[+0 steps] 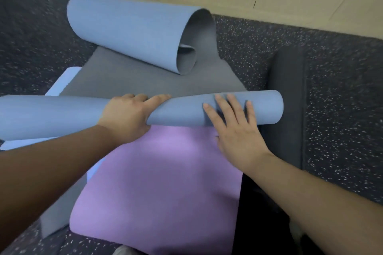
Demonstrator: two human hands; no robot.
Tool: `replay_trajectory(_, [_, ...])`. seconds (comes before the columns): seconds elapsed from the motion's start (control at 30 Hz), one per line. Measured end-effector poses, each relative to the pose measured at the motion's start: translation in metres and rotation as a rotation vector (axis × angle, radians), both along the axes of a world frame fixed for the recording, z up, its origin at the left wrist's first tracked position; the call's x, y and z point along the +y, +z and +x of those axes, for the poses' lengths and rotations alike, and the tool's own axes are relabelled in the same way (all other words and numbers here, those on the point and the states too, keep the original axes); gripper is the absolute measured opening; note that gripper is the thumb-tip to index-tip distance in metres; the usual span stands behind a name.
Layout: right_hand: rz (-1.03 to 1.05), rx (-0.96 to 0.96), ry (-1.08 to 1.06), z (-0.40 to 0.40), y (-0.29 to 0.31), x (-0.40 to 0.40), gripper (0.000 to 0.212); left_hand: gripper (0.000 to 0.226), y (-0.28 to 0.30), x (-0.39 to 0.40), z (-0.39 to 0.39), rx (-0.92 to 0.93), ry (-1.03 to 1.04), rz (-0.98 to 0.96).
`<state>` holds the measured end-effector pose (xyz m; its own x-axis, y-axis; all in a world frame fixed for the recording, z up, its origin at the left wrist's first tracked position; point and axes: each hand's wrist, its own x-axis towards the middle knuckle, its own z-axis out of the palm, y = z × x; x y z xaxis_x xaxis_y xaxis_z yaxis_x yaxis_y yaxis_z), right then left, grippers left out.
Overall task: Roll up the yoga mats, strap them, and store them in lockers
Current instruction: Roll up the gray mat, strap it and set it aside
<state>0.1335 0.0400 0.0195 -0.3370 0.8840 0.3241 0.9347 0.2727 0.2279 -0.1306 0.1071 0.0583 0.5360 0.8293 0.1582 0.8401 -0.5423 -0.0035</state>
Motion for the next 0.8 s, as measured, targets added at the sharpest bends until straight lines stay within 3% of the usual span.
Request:
replay_trajectory(0.37, [0.090, 0.118, -0.110, -0.023, 0.126, -0.074, 0.104, 0.091, 0.119, -0.075, -0.003, -0.077, -0.003, 0.170])
replay_trajectory(0.67, [0.085, 0.221, -0.109, -0.033, 0.161, -0.169, 0.096, 0.096, 0.135, -0.167, -0.014, -0.038, -0.025, 0.170])
replay_trajectory(0.8, [0.063, 0.229, -0.117, -0.033, 0.151, -0.200, 0.091, 0.098, 0.117, -0.202, -0.011, -0.061, -0.009, 0.112])
